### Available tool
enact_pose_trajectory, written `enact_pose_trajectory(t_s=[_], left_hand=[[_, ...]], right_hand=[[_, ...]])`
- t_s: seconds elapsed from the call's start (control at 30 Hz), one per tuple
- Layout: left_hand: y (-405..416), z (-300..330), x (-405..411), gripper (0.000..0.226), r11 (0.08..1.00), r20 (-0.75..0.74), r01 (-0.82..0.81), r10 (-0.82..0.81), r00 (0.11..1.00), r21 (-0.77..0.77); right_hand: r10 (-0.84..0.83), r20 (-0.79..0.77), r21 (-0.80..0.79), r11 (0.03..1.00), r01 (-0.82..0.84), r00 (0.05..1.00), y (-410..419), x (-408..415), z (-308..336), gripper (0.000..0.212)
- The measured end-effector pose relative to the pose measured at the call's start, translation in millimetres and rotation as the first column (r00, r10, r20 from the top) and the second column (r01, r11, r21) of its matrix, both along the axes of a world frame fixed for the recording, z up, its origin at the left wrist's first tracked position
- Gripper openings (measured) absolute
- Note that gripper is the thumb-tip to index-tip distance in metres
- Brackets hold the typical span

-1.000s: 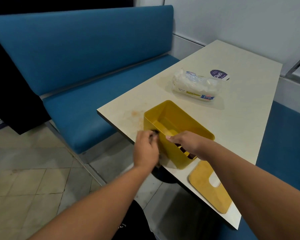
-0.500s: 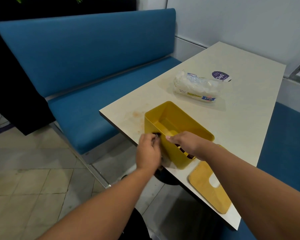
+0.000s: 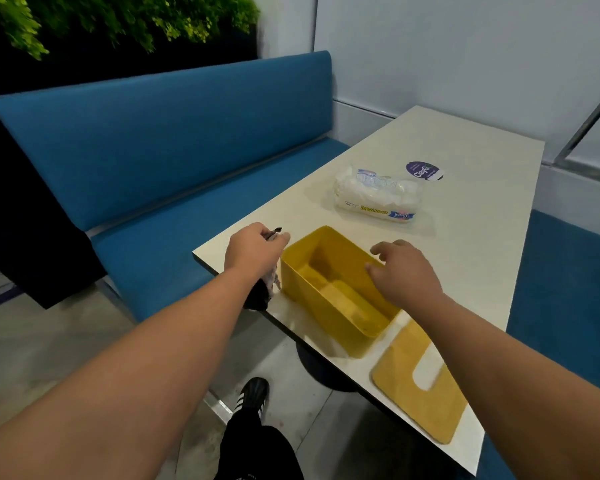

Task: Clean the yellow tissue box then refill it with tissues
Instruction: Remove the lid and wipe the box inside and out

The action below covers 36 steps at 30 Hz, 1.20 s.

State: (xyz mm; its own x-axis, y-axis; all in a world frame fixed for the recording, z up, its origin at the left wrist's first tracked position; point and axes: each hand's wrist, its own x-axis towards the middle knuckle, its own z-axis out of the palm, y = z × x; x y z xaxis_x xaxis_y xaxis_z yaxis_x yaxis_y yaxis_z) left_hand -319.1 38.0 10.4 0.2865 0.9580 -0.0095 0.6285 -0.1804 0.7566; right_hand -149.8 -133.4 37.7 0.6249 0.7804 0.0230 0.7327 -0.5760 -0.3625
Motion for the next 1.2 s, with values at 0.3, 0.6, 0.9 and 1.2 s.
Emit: enact_pose_trajectory(t_s=[0.3, 0.6, 0.9, 1.2], left_hand=[[15, 10, 10, 0.017, 0.948, -0.241, 0.318, -0.311, 0.919, -0.012], [-19, 16, -12, 0.017, 0.947, -0.102, 0.304, -0.315, 0.944, -0.105], [-98, -17, -6, 0.027, 0.987, 0.095, 0.105, -0.094, 0.991, -0.122], [-76, -31, -34, 0.033, 0.933, 0.292, -0.084, 0.194, 0.937, -0.349]], right_hand=[[-0.066, 0.129, -0.289, 0.952, 0.101, 0.989, 7, 34, -21, 0.024], [0.056, 0.185, -0.181, 0.983, -0.022, 0.981, 62, 59, -2, 0.03], [0.261, 0.045, -0.124, 0.959, -0.254, 0.964, 101, 74, -20, 0.03], [0.049, -0.215, 0.252, 0.968, 0.007, 0.975, 79, 3, 0, 0.029]])
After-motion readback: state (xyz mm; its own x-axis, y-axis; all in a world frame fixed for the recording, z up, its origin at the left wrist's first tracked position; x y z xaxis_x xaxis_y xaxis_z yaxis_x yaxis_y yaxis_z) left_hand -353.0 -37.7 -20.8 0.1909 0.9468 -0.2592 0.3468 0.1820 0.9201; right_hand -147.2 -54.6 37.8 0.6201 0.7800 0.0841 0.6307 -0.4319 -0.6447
